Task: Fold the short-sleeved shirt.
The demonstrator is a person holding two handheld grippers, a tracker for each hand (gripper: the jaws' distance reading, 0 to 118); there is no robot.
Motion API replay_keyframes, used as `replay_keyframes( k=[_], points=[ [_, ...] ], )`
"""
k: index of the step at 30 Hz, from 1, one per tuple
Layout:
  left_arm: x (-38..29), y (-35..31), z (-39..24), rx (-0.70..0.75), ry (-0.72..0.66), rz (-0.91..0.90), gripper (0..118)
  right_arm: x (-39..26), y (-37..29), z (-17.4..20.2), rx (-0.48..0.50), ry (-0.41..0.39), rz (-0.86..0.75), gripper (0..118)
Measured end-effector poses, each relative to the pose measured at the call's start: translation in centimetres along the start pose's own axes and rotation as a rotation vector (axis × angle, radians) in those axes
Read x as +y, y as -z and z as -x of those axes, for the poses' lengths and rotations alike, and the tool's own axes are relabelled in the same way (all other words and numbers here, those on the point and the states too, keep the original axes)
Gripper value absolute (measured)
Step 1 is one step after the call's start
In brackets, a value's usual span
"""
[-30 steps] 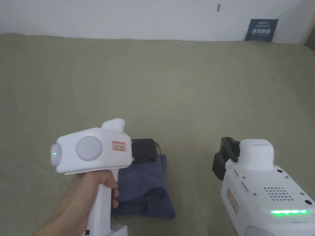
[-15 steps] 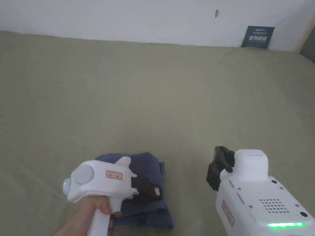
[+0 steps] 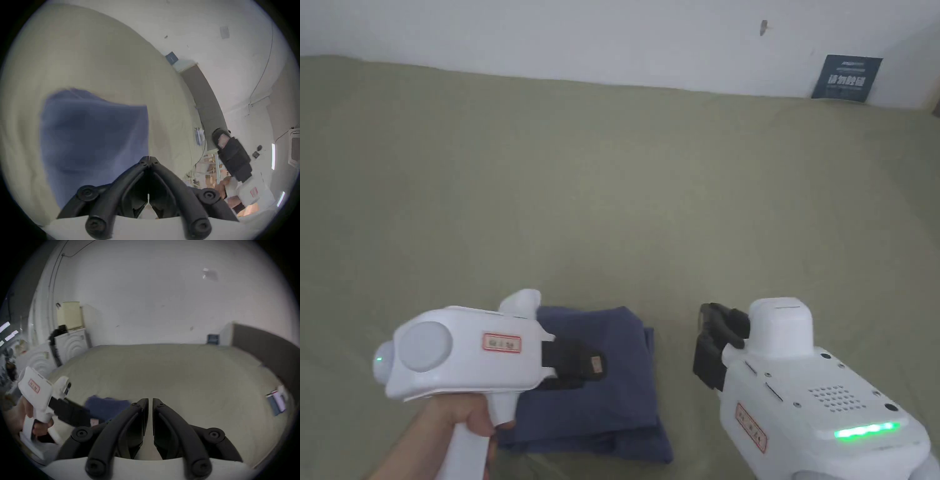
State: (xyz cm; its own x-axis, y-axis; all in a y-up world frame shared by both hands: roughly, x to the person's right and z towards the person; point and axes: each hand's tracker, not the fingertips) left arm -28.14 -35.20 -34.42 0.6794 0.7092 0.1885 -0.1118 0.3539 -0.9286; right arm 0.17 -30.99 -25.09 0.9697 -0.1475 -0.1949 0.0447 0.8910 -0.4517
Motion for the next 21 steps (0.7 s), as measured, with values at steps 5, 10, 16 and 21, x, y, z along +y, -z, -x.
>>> replay_keyframes(
  k=[5,10,16,21],
  points=[
    [-0.2,-4.7,2.7,0.082,-0.023,-0.066,0,-0.2,4.5,1.2,0.296,0.183,0.154,11],
    [-0.9,-7.0,4.9,0.142,-0.059,-0.091,0,-2.0,9.8,0.2,0.466,0.436,0.35,11],
    [-1.6,-8.0,6.0,0.18,-0.087,-0.114,0,-3.8,12.4,-1.0,0.381,0.428,0.42,11],
    [-2.2,-7.5,6.8,0.182,-0.11,-0.11,0,-3.8,11.0,0.6,0.163,0.269,0.304,11]
  ],
)
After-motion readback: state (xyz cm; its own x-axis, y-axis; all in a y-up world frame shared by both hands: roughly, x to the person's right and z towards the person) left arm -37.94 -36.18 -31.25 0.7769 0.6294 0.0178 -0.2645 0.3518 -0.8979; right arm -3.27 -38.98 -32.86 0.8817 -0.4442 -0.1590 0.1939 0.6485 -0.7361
